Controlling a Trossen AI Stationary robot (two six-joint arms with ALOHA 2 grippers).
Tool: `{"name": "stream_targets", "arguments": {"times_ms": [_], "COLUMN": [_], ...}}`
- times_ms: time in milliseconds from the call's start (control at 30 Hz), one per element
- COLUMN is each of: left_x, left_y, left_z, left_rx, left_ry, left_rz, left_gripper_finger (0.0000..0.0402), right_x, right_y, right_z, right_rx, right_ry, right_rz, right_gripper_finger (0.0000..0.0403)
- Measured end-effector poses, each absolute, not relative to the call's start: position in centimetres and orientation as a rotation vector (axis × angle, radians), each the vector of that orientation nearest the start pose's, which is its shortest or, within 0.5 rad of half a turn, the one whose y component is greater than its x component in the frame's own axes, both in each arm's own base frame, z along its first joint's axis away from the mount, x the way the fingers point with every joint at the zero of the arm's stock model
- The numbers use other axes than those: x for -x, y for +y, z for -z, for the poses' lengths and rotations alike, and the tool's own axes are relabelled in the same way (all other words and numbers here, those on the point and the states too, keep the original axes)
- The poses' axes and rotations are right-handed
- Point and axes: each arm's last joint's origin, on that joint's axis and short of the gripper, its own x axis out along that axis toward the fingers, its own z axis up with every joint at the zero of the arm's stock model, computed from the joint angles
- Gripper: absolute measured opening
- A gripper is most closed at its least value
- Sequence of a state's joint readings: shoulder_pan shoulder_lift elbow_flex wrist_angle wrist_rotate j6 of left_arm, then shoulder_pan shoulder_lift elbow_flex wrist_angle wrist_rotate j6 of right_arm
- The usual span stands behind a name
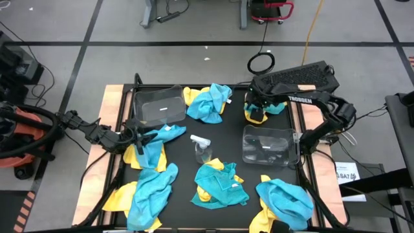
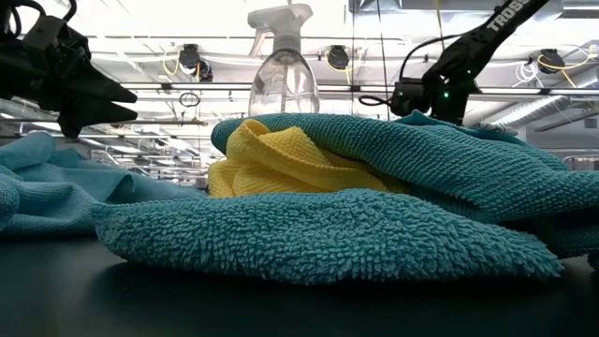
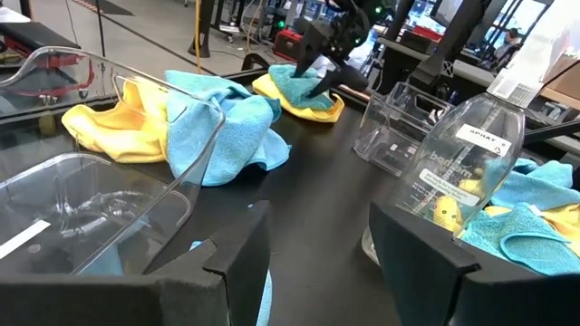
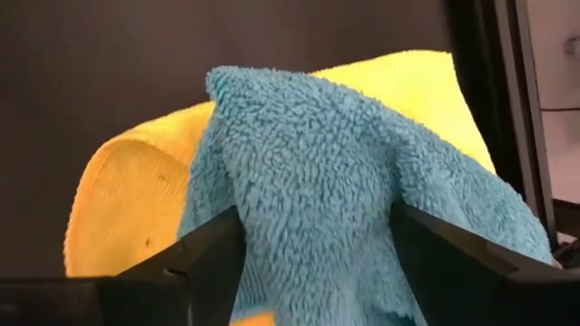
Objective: Sort microfiber towel by color & place in baskets
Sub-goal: Put the blue microfiber towel into the top transparent bin
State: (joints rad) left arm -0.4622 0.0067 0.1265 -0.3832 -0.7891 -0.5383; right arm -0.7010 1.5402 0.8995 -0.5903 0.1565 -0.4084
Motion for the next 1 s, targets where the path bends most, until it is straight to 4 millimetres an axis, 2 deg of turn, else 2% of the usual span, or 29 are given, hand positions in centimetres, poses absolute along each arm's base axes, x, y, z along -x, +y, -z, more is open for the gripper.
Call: {"name": "stream_targets", "arguments": {"times_ms": [167, 433, 500, 700, 1000], "left_x": [-7.8, -7.8, -7.8, -7.9, -7.9], "left_y": [-1.6, -1.6, -1.6, -1.6, -1.7], "left_z": [-17.1, -17.1, -17.1, -17.3, -17.6], "left_rx": [0.376, 0.376, 0.376, 0.389, 0.308], "left_ry": [0.121, 0.121, 0.122, 0.107, 0.091], "left_rz": [-0.372, -0.372, -0.372, -0.369, -0.356], "left_gripper_finger": [0.0196, 0.0196, 0.0196, 0.0196, 0.0196], "right_x": [-20.7, -21.0, -21.2, -21.9, -23.5], "right_y": [-18.0, -18.3, -18.3, -18.3, -18.3], "right_z": [-16.8, -15.2, -15.2, -16.1, -18.8], "right_rx": [-0.001, 0.015, 0.033, 0.075, 0.109], "right_ry": [1.341, 1.411, 1.404, 1.331, 1.237], "right_rz": [0.468, 0.447, 0.447, 0.473, 0.483], "right_gripper_finger": [0.0197, 0.004, 0.0013, 0.0006, 0.0002]}}
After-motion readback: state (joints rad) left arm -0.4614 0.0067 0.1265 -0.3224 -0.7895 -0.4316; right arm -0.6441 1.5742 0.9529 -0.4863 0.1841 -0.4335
